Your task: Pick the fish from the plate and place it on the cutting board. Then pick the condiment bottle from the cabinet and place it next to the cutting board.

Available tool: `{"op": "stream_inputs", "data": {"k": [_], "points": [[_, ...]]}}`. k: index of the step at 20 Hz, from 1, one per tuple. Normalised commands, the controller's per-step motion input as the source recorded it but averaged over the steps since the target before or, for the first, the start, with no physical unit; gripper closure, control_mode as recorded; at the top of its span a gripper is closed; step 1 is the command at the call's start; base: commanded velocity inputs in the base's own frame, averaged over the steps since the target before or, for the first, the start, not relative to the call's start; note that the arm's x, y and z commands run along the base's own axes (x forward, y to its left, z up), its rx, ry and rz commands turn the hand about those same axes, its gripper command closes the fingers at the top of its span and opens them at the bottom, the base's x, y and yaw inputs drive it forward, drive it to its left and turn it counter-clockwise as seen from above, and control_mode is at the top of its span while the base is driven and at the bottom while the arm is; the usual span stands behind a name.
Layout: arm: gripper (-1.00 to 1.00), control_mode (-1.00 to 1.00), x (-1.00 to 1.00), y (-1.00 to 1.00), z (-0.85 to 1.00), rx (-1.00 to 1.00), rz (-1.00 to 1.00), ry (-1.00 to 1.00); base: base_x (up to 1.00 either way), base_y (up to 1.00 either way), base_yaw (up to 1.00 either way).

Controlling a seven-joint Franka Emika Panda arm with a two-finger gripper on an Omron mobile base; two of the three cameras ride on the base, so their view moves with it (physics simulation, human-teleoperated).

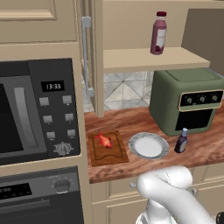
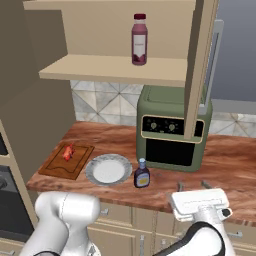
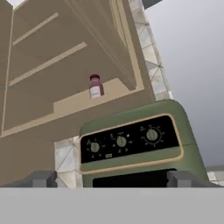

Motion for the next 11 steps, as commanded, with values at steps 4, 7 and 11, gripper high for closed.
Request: {"op": "stream_inputs", "data": {"k": [4, 7, 11], "points": [[-1.00, -1.00, -0.99, -0.21, 0.48, 0.07, 0.02, -0.37, 0.00, 0.00, 0.00], [-1.00, -1.00, -1.00, -0.05, 0.42, 0.03, 0.07, -0.48, 0.00, 0.00, 0.00], [-1.00, -1.00, -1.00, -0.01, 0.37, 0.01, 0.06, -0.50, 0.00, 0.00, 0.00]]}}
